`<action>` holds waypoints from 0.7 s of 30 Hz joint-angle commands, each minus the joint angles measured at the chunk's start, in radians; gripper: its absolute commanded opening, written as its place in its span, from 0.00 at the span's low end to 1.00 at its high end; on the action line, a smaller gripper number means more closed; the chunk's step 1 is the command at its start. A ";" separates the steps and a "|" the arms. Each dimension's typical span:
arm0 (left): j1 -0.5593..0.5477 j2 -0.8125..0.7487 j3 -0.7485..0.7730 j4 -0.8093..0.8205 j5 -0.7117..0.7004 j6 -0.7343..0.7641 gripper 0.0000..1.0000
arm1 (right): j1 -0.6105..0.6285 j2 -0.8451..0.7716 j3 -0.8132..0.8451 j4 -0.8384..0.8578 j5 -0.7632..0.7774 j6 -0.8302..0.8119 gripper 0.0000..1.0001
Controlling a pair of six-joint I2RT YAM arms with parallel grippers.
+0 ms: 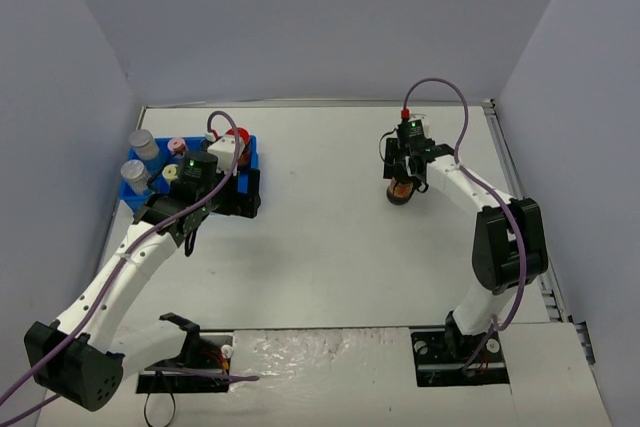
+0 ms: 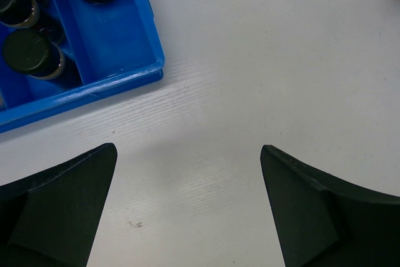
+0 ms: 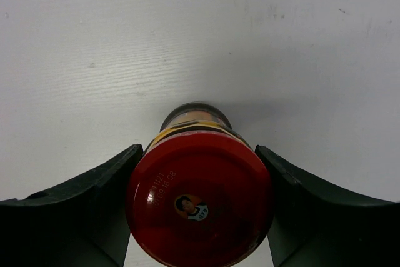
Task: Organize the condiment bottles
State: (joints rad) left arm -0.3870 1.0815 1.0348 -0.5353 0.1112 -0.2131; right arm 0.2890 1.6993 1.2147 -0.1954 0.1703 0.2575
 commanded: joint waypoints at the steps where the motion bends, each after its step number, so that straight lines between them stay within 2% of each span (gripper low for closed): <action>1: 0.000 -0.017 0.028 0.041 -0.001 -0.021 0.97 | 0.105 -0.048 -0.003 0.037 -0.052 -0.003 0.32; 3: -0.001 -0.018 0.027 0.044 0.011 -0.030 0.97 | 0.164 -0.049 0.001 0.039 -0.049 -0.001 0.20; 6: -0.001 -0.026 0.018 0.051 0.031 -0.045 0.97 | 0.264 -0.036 0.015 0.038 -0.070 0.021 0.10; 10: 0.000 -0.055 0.008 0.050 0.030 -0.056 0.97 | 0.403 -0.005 0.048 0.037 -0.048 0.031 0.07; 12: -0.001 -0.067 0.007 0.046 0.027 -0.059 0.97 | 0.454 0.011 0.064 0.035 -0.044 0.038 0.09; 15: -0.001 -0.083 0.008 0.038 0.028 -0.060 0.97 | 0.511 0.030 0.089 0.021 -0.014 0.034 0.20; 21: -0.001 -0.118 -0.005 0.029 0.047 -0.083 0.97 | 0.579 0.011 0.148 -0.017 0.008 0.019 0.65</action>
State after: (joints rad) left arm -0.3870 1.0018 1.0164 -0.5372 0.1354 -0.2651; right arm 0.8444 1.7498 1.2824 -0.2018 0.1349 0.2710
